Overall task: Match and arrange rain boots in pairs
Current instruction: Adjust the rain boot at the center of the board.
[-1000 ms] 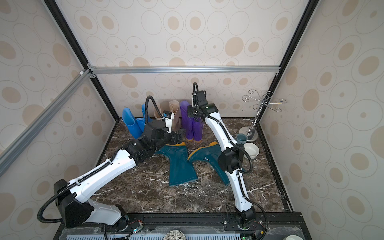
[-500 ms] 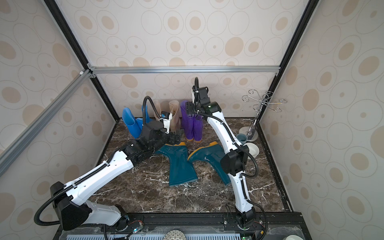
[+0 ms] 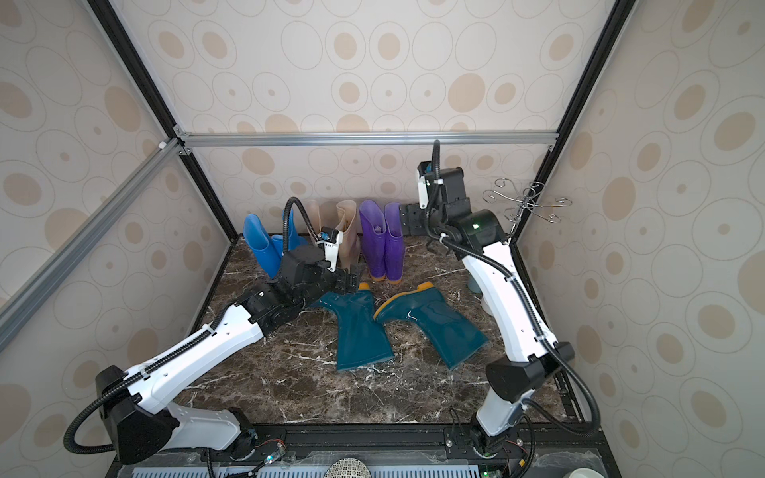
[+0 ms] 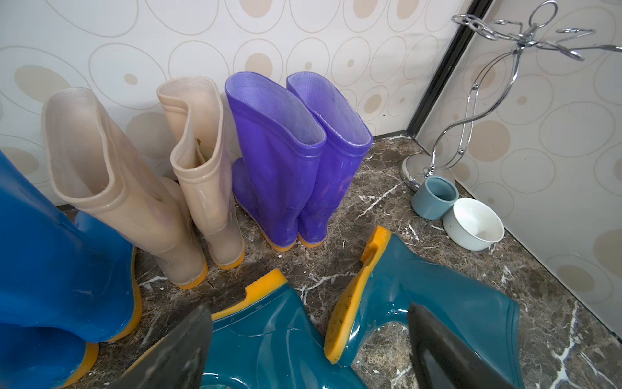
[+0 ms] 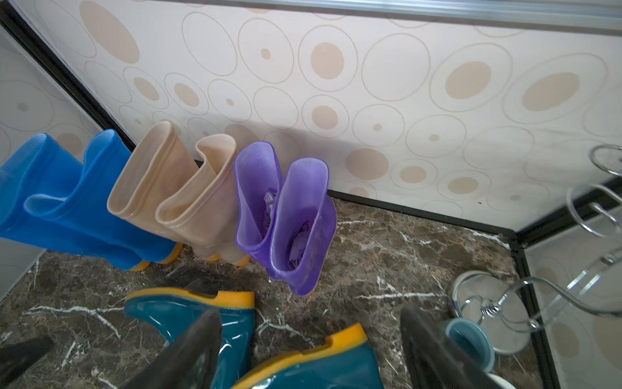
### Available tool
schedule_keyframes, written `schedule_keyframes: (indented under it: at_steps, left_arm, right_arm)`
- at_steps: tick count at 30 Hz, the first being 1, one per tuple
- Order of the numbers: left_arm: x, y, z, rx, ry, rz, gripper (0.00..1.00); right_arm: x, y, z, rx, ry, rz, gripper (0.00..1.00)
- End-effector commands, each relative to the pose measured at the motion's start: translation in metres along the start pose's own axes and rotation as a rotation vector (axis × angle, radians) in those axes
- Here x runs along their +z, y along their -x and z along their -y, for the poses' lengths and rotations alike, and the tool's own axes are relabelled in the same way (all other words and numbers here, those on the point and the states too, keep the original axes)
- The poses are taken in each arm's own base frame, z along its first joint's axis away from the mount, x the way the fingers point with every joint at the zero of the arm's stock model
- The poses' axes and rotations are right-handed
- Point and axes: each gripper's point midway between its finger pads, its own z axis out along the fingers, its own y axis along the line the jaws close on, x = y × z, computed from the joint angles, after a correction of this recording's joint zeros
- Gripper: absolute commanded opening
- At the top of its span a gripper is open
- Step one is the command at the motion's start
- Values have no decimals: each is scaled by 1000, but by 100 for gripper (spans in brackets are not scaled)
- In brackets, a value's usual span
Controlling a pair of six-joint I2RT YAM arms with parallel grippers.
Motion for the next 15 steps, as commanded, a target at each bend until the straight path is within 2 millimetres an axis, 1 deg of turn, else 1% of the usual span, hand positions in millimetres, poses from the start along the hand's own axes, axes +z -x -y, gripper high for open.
schedule_keyframes:
  at_steps: [1, 2, 4, 5, 7, 9, 13, 15]
  left_arm:
    - [-10, 8, 9, 8, -47, 32, 90]
    - [-10, 7, 10, 10, -54, 31, 90]
    - [-11, 6, 11, 15, -65, 30, 90]
    - [-10, 4, 12, 22, -69, 26, 90]
    - [-8, 1, 12, 25, -73, 24, 90]
    - [-8, -2, 14, 23, -86, 21, 90]
    - [-7, -6, 16, 9, -103, 31, 90]
    - [-8, -5, 16, 7, -106, 36, 90]
  right_arm:
    - [-21, -55, 19, -5, -78, -136, 84]
    - [-28, -69, 24, 11, -91, -159, 84]
    - [-37, -110, 29, 52, -100, -232, 83]
    - [-39, -129, 30, 70, -101, -269, 83]
    - [-41, -177, 33, 126, -115, -359, 83]
    - [-44, -214, 36, 184, -135, -431, 82]
    - [-40, -278, 34, 298, -144, -526, 81]
    - [-36, -301, 32, 345, -144, -553, 81]
